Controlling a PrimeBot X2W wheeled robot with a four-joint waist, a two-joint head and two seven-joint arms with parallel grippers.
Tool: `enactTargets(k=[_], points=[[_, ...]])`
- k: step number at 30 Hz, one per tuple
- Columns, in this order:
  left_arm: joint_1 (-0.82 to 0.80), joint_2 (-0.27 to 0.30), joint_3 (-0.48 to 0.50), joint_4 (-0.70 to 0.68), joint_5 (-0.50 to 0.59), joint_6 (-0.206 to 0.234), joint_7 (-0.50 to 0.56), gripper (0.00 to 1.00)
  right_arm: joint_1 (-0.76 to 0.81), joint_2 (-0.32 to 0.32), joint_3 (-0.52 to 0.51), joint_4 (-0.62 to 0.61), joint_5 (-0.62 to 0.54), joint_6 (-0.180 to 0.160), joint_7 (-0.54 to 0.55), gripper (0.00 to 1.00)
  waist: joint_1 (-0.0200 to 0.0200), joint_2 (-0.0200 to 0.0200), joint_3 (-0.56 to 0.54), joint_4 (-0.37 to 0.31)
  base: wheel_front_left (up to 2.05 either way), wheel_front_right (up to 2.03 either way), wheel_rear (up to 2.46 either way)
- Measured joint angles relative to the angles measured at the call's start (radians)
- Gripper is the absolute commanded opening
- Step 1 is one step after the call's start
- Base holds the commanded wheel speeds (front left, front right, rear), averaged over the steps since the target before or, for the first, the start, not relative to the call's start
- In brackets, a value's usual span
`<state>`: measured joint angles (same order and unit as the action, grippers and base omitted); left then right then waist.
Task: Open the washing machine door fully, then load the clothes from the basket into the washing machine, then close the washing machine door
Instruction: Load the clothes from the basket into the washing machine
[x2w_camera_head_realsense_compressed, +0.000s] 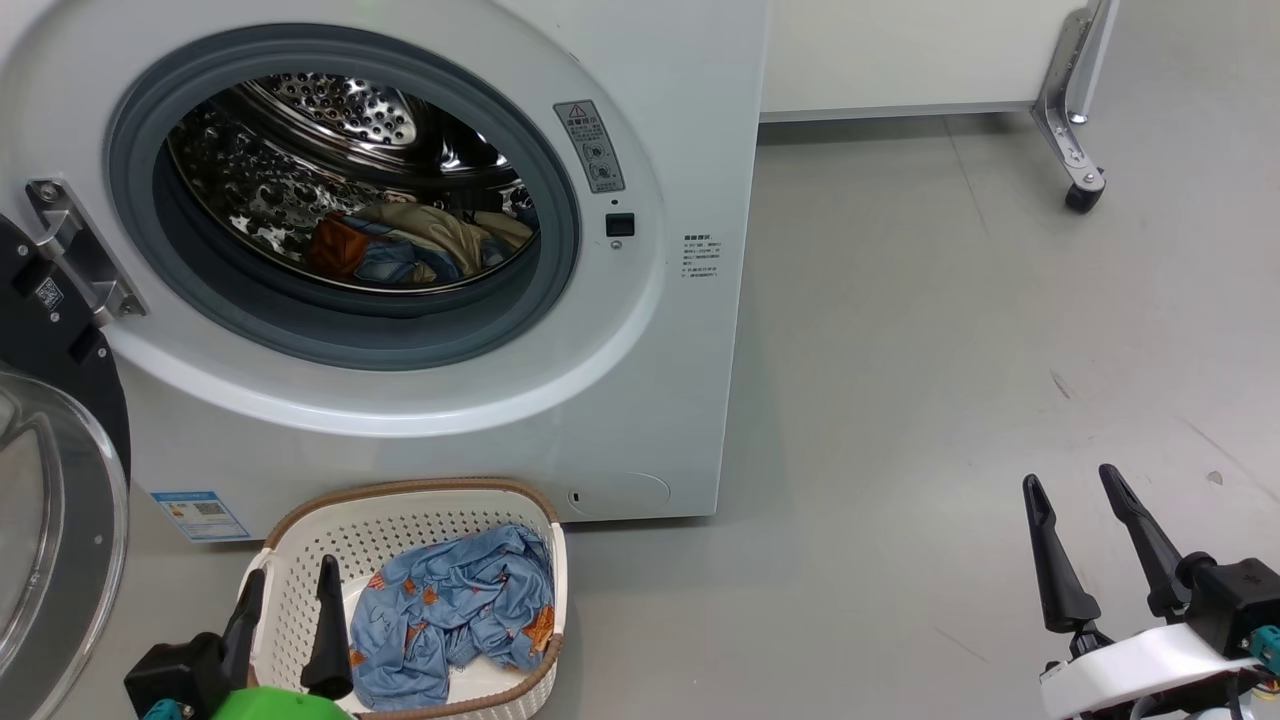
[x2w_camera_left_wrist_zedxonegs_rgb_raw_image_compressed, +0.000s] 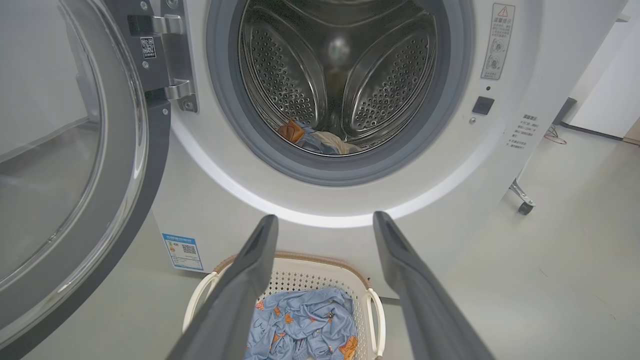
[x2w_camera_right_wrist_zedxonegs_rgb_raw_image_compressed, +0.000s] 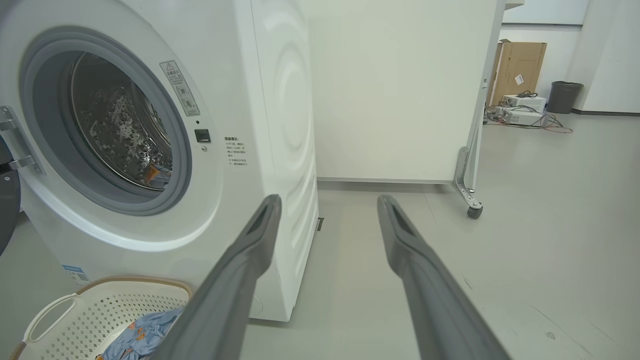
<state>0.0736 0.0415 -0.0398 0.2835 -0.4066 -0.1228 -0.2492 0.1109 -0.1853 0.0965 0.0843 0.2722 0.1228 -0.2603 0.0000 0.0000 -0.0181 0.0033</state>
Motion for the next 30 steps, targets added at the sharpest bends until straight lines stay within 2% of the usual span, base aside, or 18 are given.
enactTargets(k=[17, 24, 30], points=[[0.04, 0.0, -0.022, -0.043, 0.005, 0.018, 0.0, 1.0, 0.001, 0.003, 0.014, -0.012, 0.0, 0.0, 0.0, 1.0, 0.0, 0.0, 0.018, -0.017, 0.0, 0.0, 0.0], [0.05, 0.002, -0.03, -0.05, 0.018, 0.027, 0.002, 1.0, -0.001, 0.031, 0.037, -0.022, 0.001, 0.0, 0.0, 1.0, 0.0, 0.0, 0.06, -0.037, 0.0, 0.0, 0.0], [0.049, 0.019, -0.033, -0.061, 0.021, 0.028, 0.047, 1.0, -0.026, 0.044, 0.052, -0.031, 0.001, 0.0, 0.0, 1.0, 0.0, 0.0, 0.108, -0.063, 0.0, 0.0, 0.0]])
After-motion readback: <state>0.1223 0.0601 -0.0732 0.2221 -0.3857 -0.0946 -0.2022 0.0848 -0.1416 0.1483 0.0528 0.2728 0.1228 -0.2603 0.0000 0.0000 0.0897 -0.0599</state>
